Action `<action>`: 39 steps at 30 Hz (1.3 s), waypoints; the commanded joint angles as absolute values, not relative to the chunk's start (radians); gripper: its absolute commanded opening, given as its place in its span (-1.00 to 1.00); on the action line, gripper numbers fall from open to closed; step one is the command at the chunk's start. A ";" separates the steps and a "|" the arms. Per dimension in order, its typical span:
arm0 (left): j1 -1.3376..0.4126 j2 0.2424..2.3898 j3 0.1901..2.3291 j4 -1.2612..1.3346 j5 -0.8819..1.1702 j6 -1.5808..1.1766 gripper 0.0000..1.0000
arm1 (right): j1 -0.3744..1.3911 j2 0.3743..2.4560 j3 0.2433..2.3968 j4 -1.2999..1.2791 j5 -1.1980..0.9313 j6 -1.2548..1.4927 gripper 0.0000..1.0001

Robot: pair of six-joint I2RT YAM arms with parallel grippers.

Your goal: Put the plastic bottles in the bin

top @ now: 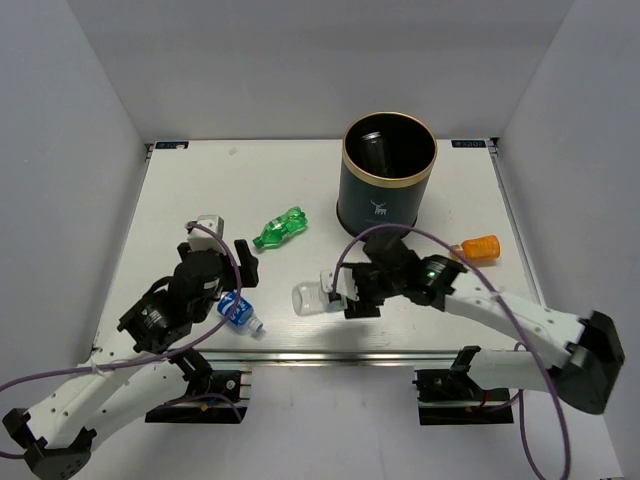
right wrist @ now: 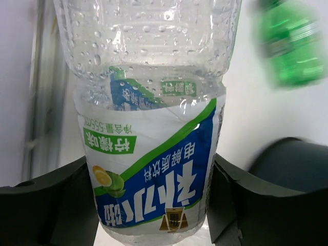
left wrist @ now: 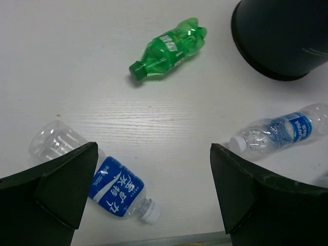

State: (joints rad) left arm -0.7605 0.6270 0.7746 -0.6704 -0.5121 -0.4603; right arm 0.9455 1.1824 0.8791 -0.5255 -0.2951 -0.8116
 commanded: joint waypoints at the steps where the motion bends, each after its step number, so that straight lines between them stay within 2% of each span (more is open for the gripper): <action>1: -0.753 0.663 0.842 -0.805 -0.626 -0.679 1.00 | 0.950 1.033 0.986 -0.418 -0.256 -0.681 -0.74; 5: -0.753 0.736 0.884 -0.974 -0.644 -0.807 1.00 | 0.943 0.966 1.003 -0.180 0.024 -0.549 -0.84; 7: -0.753 0.746 0.896 -0.983 -0.644 -0.833 1.00 | 0.943 0.951 0.988 0.036 0.199 -0.529 -0.84; 9: -0.753 0.746 0.896 -0.992 -0.644 -0.850 1.00 | 0.930 0.959 0.986 0.233 0.276 -0.534 -0.84; 14: -0.753 0.736 0.865 -1.015 -0.634 -0.919 1.00 | 0.868 1.173 1.136 0.426 0.500 -0.594 -0.87; 18: -0.753 0.758 0.844 -1.025 -0.634 -0.957 1.00 | 0.757 1.290 1.230 0.491 0.492 -0.529 -0.92; 22: -0.753 0.778 0.822 -1.025 -0.607 -0.988 1.00 | 0.634 1.499 1.415 0.388 0.417 -0.414 -0.71; 25: -0.753 0.766 0.790 -1.049 -0.595 -1.052 1.00 | 0.551 1.589 1.502 0.338 0.367 -0.316 -0.45; 26: -0.753 0.747 0.773 -1.049 -0.595 -1.061 1.00 | 0.525 1.609 1.503 0.330 0.300 -0.299 -0.37; 27: -0.753 0.747 0.773 -1.049 -0.586 -1.062 1.00 | 0.502 1.621 1.500 0.327 0.278 -0.244 -0.16; 28: -0.753 0.736 0.762 -1.049 -0.586 -1.077 1.00 | 0.491 1.624 1.493 0.319 0.226 -0.227 -0.08; 33: -0.753 0.764 0.753 -1.080 -0.586 -1.121 1.00 | 0.433 1.643 1.428 0.316 0.131 -0.175 0.14; 35: -0.753 0.775 0.732 -1.080 -0.586 -1.135 1.00 | 0.413 1.635 1.381 0.325 0.083 -0.164 0.31; 37: -0.753 0.784 0.713 -1.057 -0.577 -1.152 1.00 | 0.411 1.626 1.356 0.327 0.041 -0.164 0.81; 39: -0.753 0.795 0.701 -1.045 -0.577 -1.172 1.00 | 0.405 1.591 1.320 0.359 0.020 -0.163 0.81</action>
